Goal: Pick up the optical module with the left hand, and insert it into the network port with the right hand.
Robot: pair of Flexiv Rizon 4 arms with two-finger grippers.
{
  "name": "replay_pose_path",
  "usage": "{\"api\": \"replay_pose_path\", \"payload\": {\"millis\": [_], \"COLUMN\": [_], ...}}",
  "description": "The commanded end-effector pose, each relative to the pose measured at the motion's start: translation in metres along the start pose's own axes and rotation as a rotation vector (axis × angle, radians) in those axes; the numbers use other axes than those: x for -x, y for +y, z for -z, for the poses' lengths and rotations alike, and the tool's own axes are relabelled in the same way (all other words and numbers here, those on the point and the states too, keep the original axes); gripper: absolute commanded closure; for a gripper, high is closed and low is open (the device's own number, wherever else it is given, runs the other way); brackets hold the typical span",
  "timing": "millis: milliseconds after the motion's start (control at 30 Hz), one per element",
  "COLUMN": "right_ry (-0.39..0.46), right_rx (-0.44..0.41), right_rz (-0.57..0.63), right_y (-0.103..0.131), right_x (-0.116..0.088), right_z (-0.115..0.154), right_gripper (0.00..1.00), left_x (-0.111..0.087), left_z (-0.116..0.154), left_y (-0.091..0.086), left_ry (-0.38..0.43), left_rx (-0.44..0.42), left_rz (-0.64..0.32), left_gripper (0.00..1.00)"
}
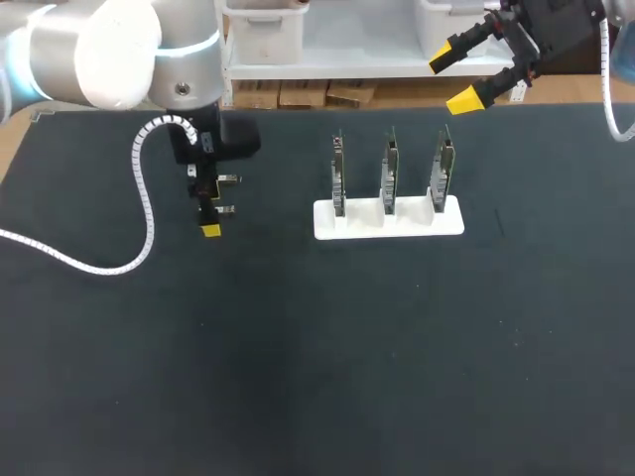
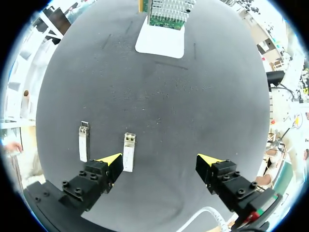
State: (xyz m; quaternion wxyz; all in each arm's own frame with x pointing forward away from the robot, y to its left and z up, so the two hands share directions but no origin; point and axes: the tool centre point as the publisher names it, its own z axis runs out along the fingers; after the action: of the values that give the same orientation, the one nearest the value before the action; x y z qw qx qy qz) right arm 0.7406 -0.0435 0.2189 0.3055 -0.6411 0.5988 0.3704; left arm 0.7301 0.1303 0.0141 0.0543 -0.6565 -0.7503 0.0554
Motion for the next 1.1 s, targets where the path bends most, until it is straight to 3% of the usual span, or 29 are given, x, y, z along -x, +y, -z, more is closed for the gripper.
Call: {"api": "replay_pose_path", "payload": {"millis": [33, 167, 567, 1100], "right_ry": [0.001, 0.001, 0.001, 0.001], "right_rx": [-0.001, -0.001, -0.001, -0.001], "right_rz": [-0.001, -0.001, -0.001, -0.001], "right_y": [0.0, 0.0, 0.0, 0.0], "right_x": [0.0, 0.0, 0.0, 0.0], "right_z": [0.0, 0.0, 0.0, 0.0], "right_gripper": [0.0, 0.0, 0.0, 0.0], "left_x": [0.0, -0.006, -0.013, -0.016], "left_z": [-0.007, -0.01, -0.002, -0.012], "left_y": [0.004, 0.006, 0.02, 0.035], "left_ry": [0.009, 0.044, 0.024, 0.028], "left_rx": [-0.024, -0.032, 0.015, -0.011], "left_rz": [0.006, 0.032, 0.039, 0.041], "left_gripper": [0.0, 0.0, 0.0, 0.0]}}
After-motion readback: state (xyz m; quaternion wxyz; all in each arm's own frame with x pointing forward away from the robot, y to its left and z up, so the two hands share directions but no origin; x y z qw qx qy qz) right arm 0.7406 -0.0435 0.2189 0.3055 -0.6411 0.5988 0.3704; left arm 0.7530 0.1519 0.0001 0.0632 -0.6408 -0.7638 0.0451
